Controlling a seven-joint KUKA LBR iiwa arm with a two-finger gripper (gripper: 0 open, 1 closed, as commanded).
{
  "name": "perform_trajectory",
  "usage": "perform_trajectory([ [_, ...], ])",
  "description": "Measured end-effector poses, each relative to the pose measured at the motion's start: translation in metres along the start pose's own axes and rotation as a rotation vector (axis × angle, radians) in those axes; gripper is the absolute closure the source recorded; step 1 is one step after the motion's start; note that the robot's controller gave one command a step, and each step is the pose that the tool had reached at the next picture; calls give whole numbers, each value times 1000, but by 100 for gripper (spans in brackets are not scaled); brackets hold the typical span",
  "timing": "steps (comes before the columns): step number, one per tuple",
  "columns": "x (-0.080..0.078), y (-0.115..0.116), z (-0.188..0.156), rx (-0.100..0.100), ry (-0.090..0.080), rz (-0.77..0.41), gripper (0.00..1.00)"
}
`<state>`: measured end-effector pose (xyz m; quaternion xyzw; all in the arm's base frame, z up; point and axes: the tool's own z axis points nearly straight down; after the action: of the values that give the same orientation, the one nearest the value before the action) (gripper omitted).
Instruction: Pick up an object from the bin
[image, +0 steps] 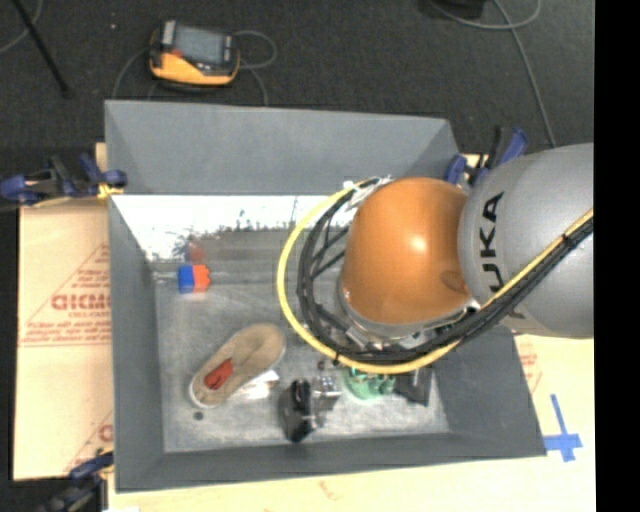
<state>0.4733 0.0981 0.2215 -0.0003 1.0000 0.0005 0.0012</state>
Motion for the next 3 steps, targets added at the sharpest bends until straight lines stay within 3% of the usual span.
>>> perform_trajectory([
  [1,-46,9,128,0,-13,264,100],
  [2,-46,9,128,0,-13,264,100],
  [3,-32,11,142,0,0,267,100],
])
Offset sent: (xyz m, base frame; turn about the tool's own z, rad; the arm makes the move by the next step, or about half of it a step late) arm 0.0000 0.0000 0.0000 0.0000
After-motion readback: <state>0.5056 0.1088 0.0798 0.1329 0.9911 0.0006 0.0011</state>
